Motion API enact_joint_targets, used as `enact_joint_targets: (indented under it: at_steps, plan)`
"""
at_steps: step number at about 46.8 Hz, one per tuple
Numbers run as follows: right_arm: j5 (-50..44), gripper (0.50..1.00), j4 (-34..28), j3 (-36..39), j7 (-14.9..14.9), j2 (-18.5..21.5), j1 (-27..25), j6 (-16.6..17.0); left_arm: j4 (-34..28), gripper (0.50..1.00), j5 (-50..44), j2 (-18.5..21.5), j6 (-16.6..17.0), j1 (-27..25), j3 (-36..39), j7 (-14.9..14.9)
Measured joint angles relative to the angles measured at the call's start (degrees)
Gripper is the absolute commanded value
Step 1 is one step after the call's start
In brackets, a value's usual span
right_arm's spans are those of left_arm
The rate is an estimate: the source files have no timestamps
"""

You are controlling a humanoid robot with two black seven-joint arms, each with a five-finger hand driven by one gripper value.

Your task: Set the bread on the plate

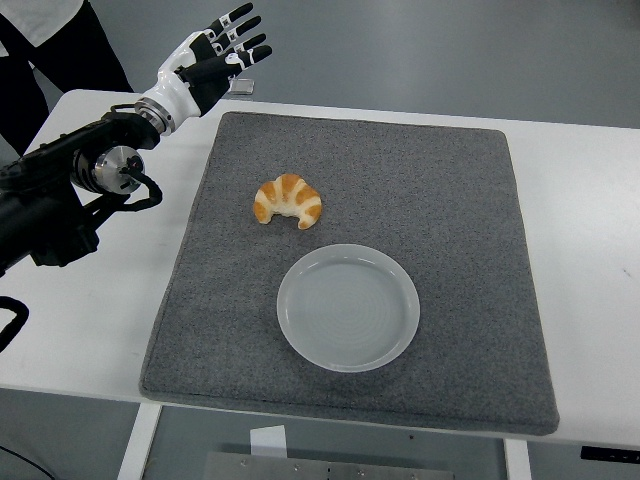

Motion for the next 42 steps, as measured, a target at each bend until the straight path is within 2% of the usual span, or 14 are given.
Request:
enact_joint_targets:
  at_steps: [31,42]
  plan:
    - [0.00,0.952,0.01,0.00,-0.01,0.00,0.00,0.00,0.10,0.992,-0.06,0.05,-0.26,0.61,-0.07,-0.18]
    - [0.00,0.952,0.01,0.00,-0.04,0.00,0.00,-0.03,0.10,0.992,-0.57,0.00,0.19,0.60,-2.57,-0.13]
